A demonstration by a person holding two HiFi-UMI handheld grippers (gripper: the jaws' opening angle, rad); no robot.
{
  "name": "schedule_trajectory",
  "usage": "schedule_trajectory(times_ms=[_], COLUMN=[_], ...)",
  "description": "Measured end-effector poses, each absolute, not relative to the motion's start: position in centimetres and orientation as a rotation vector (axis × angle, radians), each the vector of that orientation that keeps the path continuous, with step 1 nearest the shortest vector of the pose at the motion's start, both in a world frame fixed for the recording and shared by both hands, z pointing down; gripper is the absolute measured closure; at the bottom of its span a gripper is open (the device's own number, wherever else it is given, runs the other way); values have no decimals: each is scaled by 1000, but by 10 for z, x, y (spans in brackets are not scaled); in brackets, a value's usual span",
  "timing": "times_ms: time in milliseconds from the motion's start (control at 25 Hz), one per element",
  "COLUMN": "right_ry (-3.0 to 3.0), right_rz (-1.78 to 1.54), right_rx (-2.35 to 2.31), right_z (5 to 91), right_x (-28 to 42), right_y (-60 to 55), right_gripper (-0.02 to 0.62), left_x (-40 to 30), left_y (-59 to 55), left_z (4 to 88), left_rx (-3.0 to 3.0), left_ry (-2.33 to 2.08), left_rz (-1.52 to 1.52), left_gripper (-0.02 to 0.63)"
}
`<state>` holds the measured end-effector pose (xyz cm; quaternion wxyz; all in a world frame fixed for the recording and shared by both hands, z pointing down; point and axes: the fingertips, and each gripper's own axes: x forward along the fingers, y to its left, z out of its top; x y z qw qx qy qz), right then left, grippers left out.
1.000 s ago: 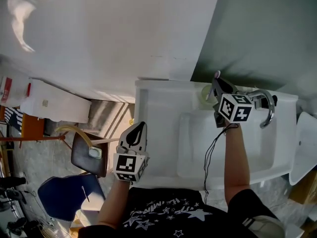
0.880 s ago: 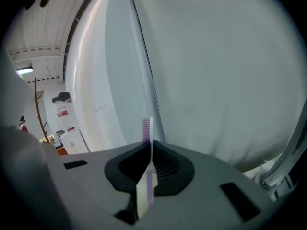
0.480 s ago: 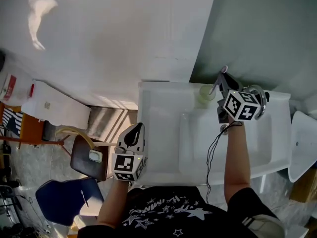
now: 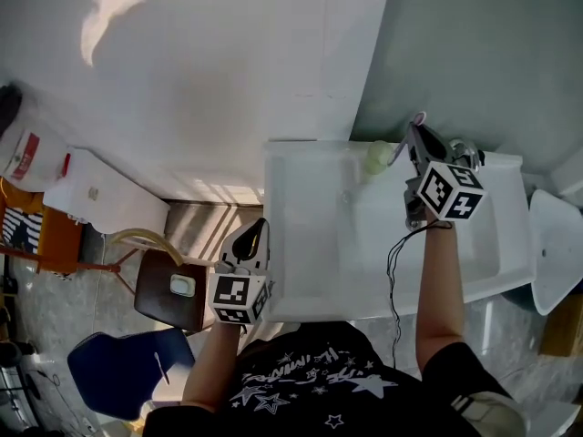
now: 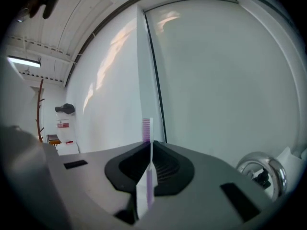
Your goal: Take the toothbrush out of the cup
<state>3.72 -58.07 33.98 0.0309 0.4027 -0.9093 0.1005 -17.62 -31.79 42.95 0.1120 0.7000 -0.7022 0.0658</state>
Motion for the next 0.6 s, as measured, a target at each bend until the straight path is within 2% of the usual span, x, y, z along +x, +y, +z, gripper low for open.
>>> schedule_trajectory(times_ms=[600], right_ry=[-2754], right_rz=[407], right_rx=[1254], right_z=[369], right_x=[39], right_y=[-413], right_gripper=[571], left_x=[-171], left_y=[-215], left_z=[426], left_rx=[2180], left_ry=[-1960], left_rz=[157], left_gripper=[591])
